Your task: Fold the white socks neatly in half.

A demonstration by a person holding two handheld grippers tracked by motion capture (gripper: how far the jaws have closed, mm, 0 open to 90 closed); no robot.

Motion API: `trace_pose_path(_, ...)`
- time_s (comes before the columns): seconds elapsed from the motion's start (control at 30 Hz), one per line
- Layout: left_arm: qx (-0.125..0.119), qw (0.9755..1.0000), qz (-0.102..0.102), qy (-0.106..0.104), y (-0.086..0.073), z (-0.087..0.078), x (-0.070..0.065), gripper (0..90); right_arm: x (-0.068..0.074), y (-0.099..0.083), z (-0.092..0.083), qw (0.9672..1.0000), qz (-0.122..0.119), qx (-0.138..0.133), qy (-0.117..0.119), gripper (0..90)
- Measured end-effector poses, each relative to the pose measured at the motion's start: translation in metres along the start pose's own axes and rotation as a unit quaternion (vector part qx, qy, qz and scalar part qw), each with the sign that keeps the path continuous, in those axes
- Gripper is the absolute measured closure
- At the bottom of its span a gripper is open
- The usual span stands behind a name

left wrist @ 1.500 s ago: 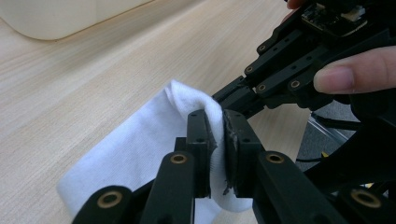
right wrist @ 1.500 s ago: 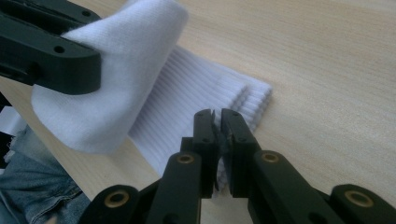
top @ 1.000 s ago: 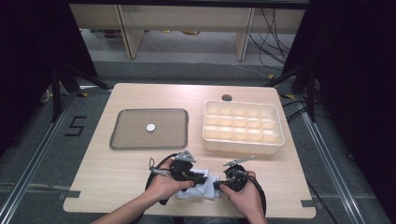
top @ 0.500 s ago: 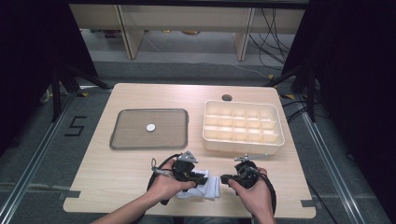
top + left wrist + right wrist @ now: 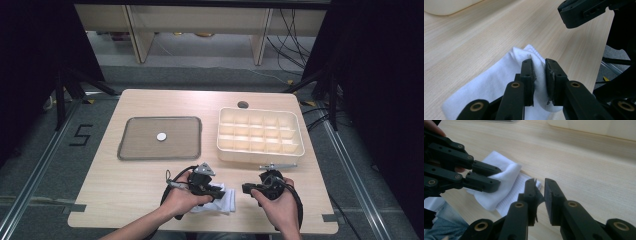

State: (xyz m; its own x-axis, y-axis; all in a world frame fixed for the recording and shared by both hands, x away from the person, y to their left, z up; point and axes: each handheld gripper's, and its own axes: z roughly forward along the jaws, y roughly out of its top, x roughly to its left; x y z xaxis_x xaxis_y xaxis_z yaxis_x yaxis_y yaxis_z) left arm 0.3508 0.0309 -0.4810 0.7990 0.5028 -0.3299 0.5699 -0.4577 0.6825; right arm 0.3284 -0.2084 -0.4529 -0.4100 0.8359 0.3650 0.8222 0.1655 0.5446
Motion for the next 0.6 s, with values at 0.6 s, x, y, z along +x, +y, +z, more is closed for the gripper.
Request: trace_pose_path(0.6,-0.003,0.9996,0.024,-0.011,0.004,0.009,-0.006,62.6,-0.001,0.002,-0.014,0.9996,-0.010,-0.026,-0.003,78.0)
